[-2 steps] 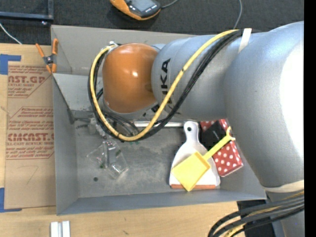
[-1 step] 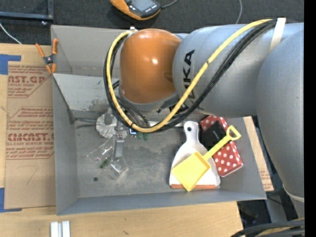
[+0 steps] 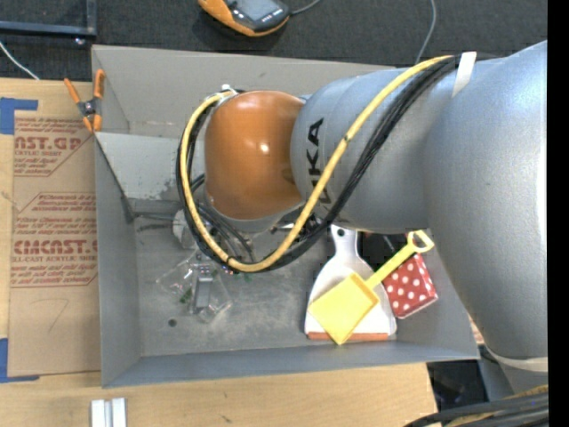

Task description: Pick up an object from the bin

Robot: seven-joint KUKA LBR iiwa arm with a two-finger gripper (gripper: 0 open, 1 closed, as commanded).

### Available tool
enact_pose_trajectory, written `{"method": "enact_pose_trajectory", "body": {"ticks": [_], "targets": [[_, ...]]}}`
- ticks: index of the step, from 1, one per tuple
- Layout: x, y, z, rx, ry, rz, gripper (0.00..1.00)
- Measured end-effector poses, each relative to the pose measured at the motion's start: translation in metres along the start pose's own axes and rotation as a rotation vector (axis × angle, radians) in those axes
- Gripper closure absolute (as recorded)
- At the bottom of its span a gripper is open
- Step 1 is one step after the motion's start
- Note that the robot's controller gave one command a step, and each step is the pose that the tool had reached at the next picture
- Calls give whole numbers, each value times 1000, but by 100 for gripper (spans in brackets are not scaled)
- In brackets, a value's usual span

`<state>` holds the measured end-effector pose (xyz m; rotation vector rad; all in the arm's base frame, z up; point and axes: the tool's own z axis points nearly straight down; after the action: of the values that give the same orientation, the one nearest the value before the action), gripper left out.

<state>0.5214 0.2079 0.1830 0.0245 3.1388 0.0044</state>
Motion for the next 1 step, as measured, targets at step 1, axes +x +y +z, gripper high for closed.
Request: {"method": "enact_pose_trajectory", "body": {"ticks": [1], "targets": [[-16, -35, 103, -3, 4, -437, 100]]}}
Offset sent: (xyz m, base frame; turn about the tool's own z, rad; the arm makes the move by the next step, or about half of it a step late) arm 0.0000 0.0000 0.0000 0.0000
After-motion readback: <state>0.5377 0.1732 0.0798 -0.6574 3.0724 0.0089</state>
